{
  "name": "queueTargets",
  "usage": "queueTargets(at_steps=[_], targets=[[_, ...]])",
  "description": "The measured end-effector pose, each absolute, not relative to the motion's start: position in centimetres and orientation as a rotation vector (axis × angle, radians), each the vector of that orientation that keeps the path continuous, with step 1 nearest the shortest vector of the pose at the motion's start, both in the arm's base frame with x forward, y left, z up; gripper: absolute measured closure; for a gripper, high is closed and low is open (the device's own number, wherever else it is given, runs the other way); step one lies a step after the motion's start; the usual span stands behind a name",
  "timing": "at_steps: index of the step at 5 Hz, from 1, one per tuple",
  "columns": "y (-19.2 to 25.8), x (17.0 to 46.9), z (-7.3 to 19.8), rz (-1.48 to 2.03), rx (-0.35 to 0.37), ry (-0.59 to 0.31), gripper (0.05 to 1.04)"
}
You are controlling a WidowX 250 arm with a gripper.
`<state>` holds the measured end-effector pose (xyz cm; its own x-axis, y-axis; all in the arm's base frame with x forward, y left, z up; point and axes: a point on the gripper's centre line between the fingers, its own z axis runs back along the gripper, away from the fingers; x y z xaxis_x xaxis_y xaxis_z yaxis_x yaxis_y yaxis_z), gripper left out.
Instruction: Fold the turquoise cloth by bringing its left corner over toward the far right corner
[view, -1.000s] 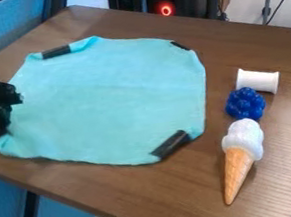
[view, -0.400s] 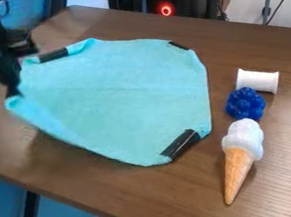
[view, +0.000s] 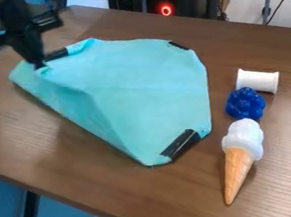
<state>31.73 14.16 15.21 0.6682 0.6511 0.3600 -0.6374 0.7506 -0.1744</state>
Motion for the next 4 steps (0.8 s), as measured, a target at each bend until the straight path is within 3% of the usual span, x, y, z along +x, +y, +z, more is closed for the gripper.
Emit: queueTargets(at_steps=[4], targets=[[8.1,43.2,16.8,0.755,-0.06,-0.421,1.028]])
